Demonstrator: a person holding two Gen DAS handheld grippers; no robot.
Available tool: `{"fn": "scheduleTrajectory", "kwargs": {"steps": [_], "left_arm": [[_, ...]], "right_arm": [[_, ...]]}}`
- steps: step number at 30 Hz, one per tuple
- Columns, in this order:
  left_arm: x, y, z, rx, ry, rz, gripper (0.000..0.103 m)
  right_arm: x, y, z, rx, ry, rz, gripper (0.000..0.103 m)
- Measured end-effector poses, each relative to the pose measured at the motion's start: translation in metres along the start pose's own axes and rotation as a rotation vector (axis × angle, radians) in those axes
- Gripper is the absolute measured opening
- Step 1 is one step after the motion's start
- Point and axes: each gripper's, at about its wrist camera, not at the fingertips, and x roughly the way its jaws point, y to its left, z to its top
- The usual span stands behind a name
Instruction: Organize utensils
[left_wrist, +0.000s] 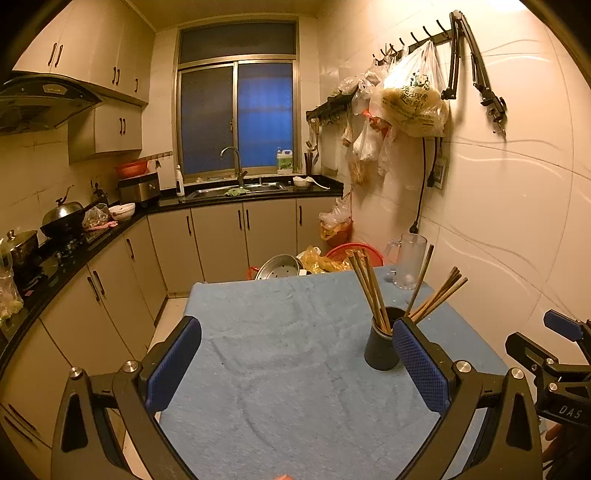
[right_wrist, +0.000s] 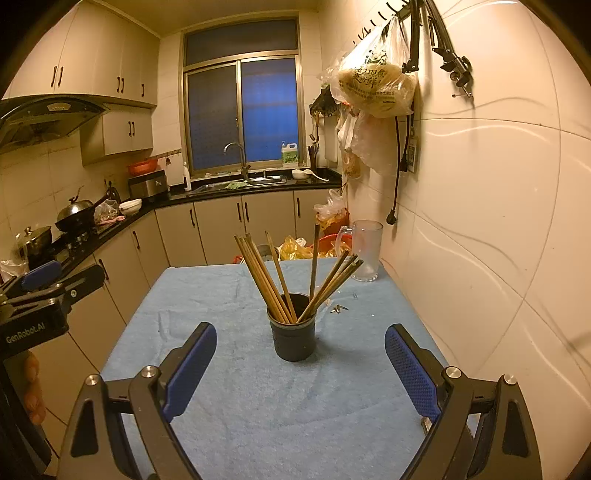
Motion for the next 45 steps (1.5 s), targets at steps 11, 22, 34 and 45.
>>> {"fn": "scheduleTrajectory", "kwargs": {"steps": [11, 22, 34, 45], "left_arm": [[-0.003, 0.000, 0.002, 0.010, -0.032, 0.011, 0.103], [-0.002, 0.002, 0.002, 0.006, -0.041, 0.016, 0.103], [0.005, 0.007, 0.002, -0.008, -0.035, 0.030, 0.103], [0.016, 0.010, -0.002, -0.026, 0.004, 0.039, 0.103]], "right_arm": [[0.001, 0.000, 0.000, 0.002, -0.003, 0.005, 0.094], [0.008, 0.002, 0.001, -0.004, 0.011, 0.004, 0.094], [0.020, 0.003, 0.000, -0.017, 0.031, 0.007, 0.095], [0.033, 0.005, -0.003, -0.028, 0.060, 0.021, 0.095]]}}
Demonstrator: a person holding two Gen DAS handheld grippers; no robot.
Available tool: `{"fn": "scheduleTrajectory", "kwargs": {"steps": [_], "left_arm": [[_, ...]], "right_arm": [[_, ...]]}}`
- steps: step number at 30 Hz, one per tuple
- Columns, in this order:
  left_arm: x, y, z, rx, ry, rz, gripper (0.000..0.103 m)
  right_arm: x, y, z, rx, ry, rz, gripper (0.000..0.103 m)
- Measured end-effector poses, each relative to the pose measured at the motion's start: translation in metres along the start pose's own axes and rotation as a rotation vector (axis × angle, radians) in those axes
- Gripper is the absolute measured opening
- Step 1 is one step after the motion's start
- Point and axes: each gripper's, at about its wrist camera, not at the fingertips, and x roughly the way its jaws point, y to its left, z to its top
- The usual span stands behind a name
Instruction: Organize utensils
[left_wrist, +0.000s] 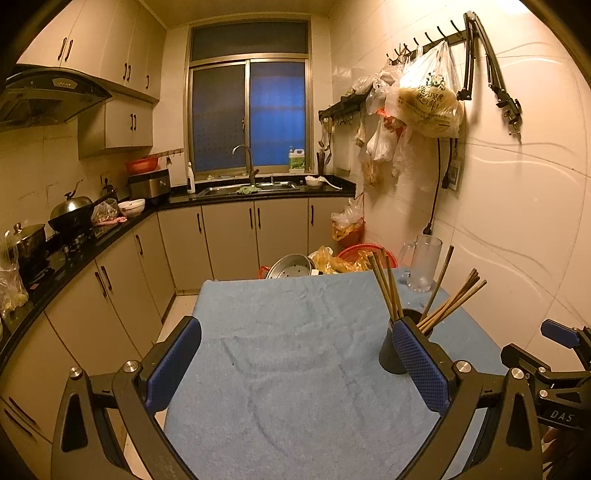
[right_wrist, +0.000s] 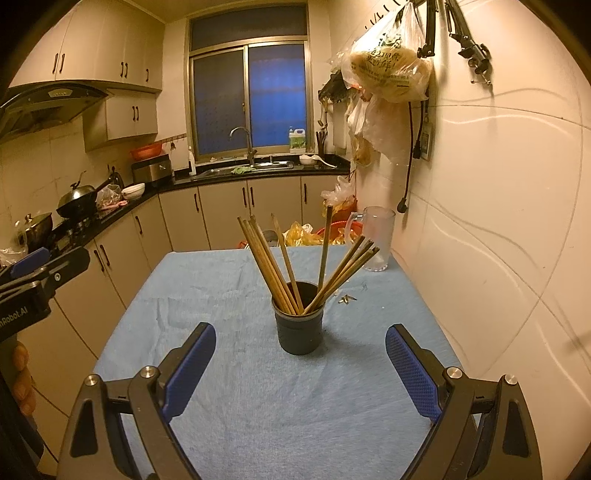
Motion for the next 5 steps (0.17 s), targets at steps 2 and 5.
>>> {"fn": "scheduleTrajectory", "kwargs": {"steps": [2, 5], "left_arm": [[0.0019, -0.0003, -0.0013, -0.002, 0.006, -0.003, 0.103], [0.0102, -0.0021, -0.0050, 0.001, 0.037, -0.001, 0.103]], "right_arm": [[0.0014, -0.0002, -0.0003, 0.001, 0.004, 0.003, 0.095], [0.0064, -0.0030, -0.0017, 0.002, 0.011, 0.008, 0.095]]}}
